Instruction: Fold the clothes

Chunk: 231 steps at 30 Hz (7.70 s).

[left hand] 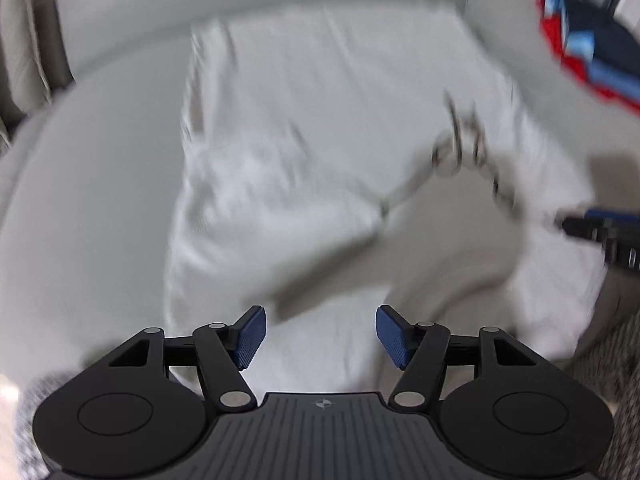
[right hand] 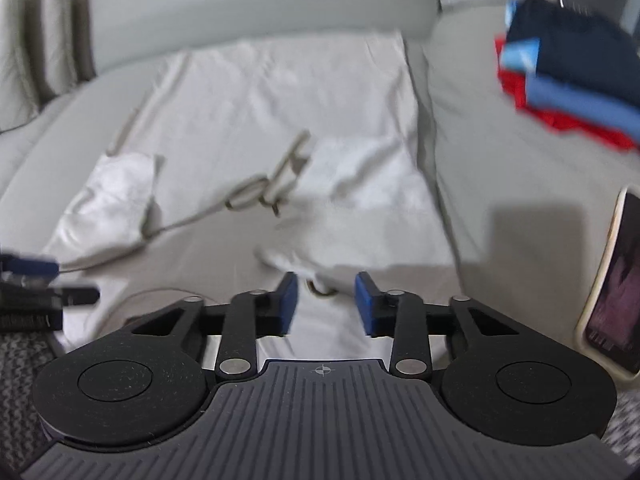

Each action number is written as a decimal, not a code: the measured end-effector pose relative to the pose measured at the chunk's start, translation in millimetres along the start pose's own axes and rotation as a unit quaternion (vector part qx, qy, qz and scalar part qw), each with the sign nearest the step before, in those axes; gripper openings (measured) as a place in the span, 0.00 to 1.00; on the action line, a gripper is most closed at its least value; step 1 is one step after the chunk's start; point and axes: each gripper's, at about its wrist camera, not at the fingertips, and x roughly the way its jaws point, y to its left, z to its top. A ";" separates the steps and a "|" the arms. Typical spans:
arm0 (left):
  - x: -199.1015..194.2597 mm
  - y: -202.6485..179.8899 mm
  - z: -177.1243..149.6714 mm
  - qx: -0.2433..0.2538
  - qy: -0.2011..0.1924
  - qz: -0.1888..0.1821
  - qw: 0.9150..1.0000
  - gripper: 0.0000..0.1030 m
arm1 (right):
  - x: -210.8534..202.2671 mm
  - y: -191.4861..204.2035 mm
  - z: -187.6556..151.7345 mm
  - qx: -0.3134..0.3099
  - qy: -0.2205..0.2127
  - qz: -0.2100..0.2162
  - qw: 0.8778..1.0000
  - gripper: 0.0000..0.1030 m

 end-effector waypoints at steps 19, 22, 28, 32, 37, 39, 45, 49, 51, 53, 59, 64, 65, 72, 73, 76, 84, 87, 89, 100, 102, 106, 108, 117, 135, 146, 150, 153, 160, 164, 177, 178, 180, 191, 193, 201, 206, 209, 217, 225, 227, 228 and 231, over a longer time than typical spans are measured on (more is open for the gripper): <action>-6.0 100.2 150.0 -0.084 -0.165 0.053 0.981 0.69 | 4.7 -28.1 149.8 -0.053 -0.115 0.010 0.992 0.44; 23.9 126.4 196.9 -0.097 -0.179 0.063 0.977 0.69 | 39.1 -41.7 197.0 -0.048 -0.138 0.006 0.989 0.45; 77.1 149.9 257.9 -0.101 -0.181 0.067 0.976 0.75 | 109.8 -73.5 264.5 -0.021 -0.163 -0.020 0.986 0.47; 112.8 156.0 283.6 -0.093 -0.172 0.066 0.978 0.75 | 167.8 -97.4 302.8 0.004 -0.153 -0.034 0.988 0.47; 150.5 156.9 305.5 -0.060 -0.146 0.081 0.984 0.77 | 213.6 -112.3 328.5 -0.012 -0.140 -0.051 0.989 0.46; 157.6 156.4 308.0 -0.053 -0.143 0.080 0.985 0.83 | 227.7 -117.7 335.0 -0.022 -0.129 -0.056 0.990 0.44; 161.1 155.3 310.8 -0.027 -0.140 0.056 0.988 0.81 | 254.0 -129.5 352.3 -0.048 -0.093 -0.016 0.994 0.29; 152.6 142.3 306.9 0.010 -0.140 0.038 0.989 0.53 | 256.3 -122.3 356.3 -0.080 -0.070 -0.020 0.994 0.11; 147.4 132.8 306.2 0.038 -0.138 0.029 0.989 0.26 | 256.2 -114.8 357.5 -0.103 -0.060 -0.030 0.992 0.05; 141.7 117.2 304.8 0.079 -0.137 0.047 0.986 0.03 | 253.5 -100.4 356.2 -0.146 -0.063 -0.065 0.985 0.04; 106.1 94.3 288.5 0.102 -0.161 0.106 0.976 0.03 | 209.6 -77.1 347.8 -0.211 -0.124 -0.115 0.963 0.03; 37.3 80.7 263.5 0.104 -0.197 0.139 0.965 0.03 | 140.7 -64.2 331.1 -0.225 -0.172 -0.126 0.951 0.03; 24.9 77.9 257.7 0.104 -0.200 0.142 0.964 0.03 | 130.2 -62.9 328.0 -0.224 -0.177 -0.126 0.950 0.03; -82.2 44.0 174.1 0.125 -0.223 0.151 0.955 0.03 | 14.0 -59.1 251.2 -0.202 -0.214 -0.126 0.947 0.04; -98.6 37.8 155.4 0.124 -0.228 0.153 0.953 0.03 | 3.0 -60.2 243.6 -0.196 -0.217 -0.123 0.948 0.04; -129.6 23.9 104.6 0.106 -0.234 0.148 0.955 0.03 | -30.9 -64.8 206.5 -0.188 -0.230 -0.121 0.947 0.04; -125.2 8.6 3.1 0.019 -0.162 0.104 0.981 0.03 | -80.7 -69.0 74.8 -0.162 -0.211 -0.110 0.958 0.04; -121.2 1.3 -27.2 -0.001 -0.131 0.093 0.987 0.03 | -73.8 -69.1 30.0 -0.156 -0.179 -0.113 0.965 0.04; -119.7 -4.4 -40.4 -0.010 -0.111 0.091 0.990 0.04 | -71.2 -70.1 19.1 -0.143 -0.169 -0.114 0.968 0.04; -168.8 19.0 -64.4 -0.020 -0.135 0.048 0.989 0.40 | -96.2 -77.2 -5.5 -0.110 -0.087 -0.046 0.989 0.50; -168.6 24.5 -59.2 -0.016 -0.149 0.030 0.988 0.32 | -97.3 -69.7 -0.4 -0.110 -0.094 -0.027 0.989 0.34; -173.1 13.6 -57.3 -0.030 -0.151 -0.029 0.988 0.26 | -92.0 -36.5 1.5 -0.104 -0.097 -0.004 0.990 0.25; -171.0 11.2 -58.5 -0.027 -0.143 -0.008 0.989 0.28 | -87.6 -26.3 1.4 -0.101 -0.083 0.014 0.991 0.26; -153.3 53.0 -68.6 -0.063 -0.076 0.040 0.994 0.42 | -71.9 -24.7 -7.3 -0.106 -0.042 0.030 0.993 0.32; -91.2 54.3 -76.4 -0.209 -0.039 -0.083 0.974 0.31 | -72.9 1.4 -30.2 -0.121 -0.031 0.044 0.991 0.38; -70.7 42.7 -67.6 -0.188 0.018 -0.066 0.980 0.31 | -75.4 9.0 -29.2 -0.136 -0.033 0.045 0.989 0.40; -71.8 42.2 -69.6 -0.171 0.004 -0.069 0.983 0.04 | -75.8 10.7 -30.7 -0.137 -0.032 0.042 0.989 0.41; -84.9 47.2 -70.4 -0.143 -0.002 -0.052 0.988 0.04 | -76.1 11.4 -31.3 -0.135 -0.030 0.039 0.990 0.41; -94.9 59.9 -61.1 0.024 0.035 0.036 0.998 0.16 | -71.5 10.8 -35.4 -0.136 -0.011 0.032 0.990 0.45; -106.9 49.0 -55.0 0.094 0.018 0.087 0.992 0.38 | -69.4 4.9 -38.6 -0.134 0.000 0.013 0.991 0.45; -73.5 -3.5 -56.4 0.033 0.008 -0.052 0.998 0.45 | -55.3 -56.1 -20.0 -0.033 -0.028 -0.009 0.999 0.45; -66.2 -1.9 -62.6 0.020 0.021 -0.068 0.997 0.45 | -52.4 -54.4 -19.2 -0.035 -0.034 -0.002 0.999 0.45; -66.8 -3.6 -68.9 0.033 0.016 -0.070 0.997 0.45 | -42.4 -47.2 -17.2 -0.042 -0.045 0.018 0.998 0.45; -107.0 89.3 -57.1 -0.046 -0.102 -0.037 0.993 0.47 | -29.5 -12.4 -7.2 -0.121 -0.008 0.020 0.992 0.42; -101.3 114.7 -43.6 -0.085 -0.126 -0.026 0.988 0.47 | -33.5 -3.0 -0.3 -0.138 -0.028 0.023 0.990 0.42; -53.9 168.0 -1.0 -0.133 -0.140 -0.025 0.981 0.31 | -16.3 26.5 8.4 -0.160 -0.034 0.043 0.986 0.43; -24.3 172.9 10.7 -0.117 -0.123 -0.044 0.985 0.26 | 1.8 33.3 6.7 -0.172 -0.010 0.031 0.984 0.43; -18.2 170.8 14.8 -0.099 -0.125 -0.047 0.986 0.26 | 7.8 33.4 6.0 -0.168 0.002 0.030 0.985 0.43; -1.7 164.2 20.2 -0.064 -0.117 -0.059 0.989 0.02 | 14.9 33.2 5.6 -0.168 0.014 0.025 0.985 0.47; 12.0 166.6 32.9 -0.060 -0.117 0.008 0.991 0.07 | 22.1 29.8 6.9 -0.150 0.030 0.021 0.988 0.52; 9.7 162.4 32.5 -0.048 -0.118 0.030 0.991 0.24 | 22.6 30.9 7.2 -0.151 0.031 0.018 0.988 0.55; 4.5 163.4 32.0 -0.053 -0.121 0.041 0.990 0.31 | 22.6 31.0 7.5 -0.151 0.032 0.016 0.988 0.56; -26.3 170.2 24.2 -0.070 -0.157 0.103 0.980 0.53 | 18.1 28.6 9.0 -0.144 0.030 0.018 0.989 0.58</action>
